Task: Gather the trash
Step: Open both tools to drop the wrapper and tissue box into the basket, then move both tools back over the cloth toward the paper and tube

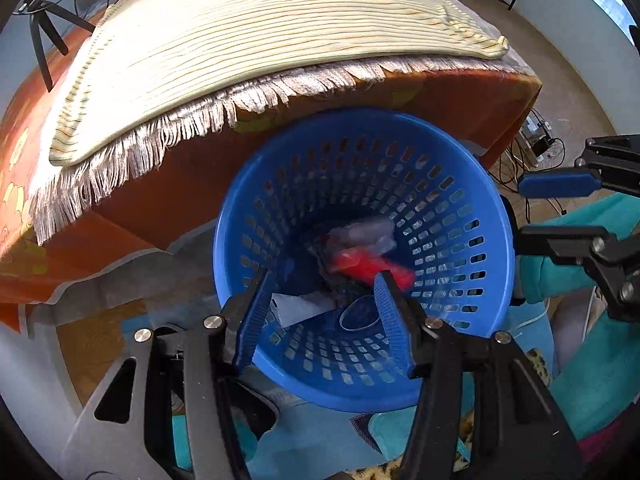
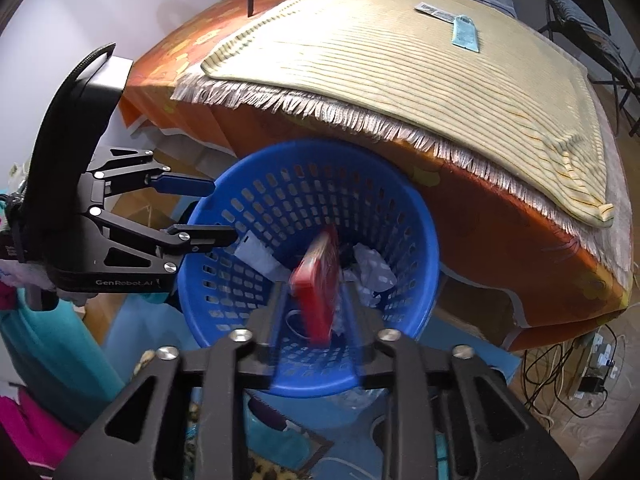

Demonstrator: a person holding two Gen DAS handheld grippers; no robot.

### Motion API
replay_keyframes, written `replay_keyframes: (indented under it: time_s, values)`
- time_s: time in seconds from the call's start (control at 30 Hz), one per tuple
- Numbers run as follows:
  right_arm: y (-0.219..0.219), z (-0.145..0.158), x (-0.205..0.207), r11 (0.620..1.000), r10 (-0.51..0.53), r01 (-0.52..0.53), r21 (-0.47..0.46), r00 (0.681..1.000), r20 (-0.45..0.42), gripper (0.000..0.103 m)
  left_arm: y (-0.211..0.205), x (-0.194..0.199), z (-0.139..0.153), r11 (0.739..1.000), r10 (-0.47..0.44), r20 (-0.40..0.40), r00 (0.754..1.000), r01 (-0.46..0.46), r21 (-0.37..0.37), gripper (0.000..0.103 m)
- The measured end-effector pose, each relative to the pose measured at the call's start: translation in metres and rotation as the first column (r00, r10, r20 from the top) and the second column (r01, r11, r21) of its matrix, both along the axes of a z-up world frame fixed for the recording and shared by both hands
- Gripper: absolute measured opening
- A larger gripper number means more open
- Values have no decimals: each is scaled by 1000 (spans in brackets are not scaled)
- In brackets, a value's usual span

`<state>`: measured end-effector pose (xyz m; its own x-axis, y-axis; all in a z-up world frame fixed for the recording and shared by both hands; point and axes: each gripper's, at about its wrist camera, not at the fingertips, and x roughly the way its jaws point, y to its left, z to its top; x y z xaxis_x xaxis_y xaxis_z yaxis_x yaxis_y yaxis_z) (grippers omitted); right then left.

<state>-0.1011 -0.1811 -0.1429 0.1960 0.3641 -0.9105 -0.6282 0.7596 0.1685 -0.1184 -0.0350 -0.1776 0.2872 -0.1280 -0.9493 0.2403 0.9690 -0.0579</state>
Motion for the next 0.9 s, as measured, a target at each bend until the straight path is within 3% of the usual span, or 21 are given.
replay_keyframes:
  time_s: [0.33,0.47,0.9]
  values:
    - [1,4,-1,1000,-1,1,-22,999,32,40,7,3,4,1000,15,2,1000,-15,5,60]
    - [-1,10,1,1000,-10,11,-21,999,51,51,13,9,10,1000,28,6,1000,-28,3,60]
    - [0,29,20,998,-29,34,-44,993,113,61,29,50,44,999,34,67,997,-34,2,60]
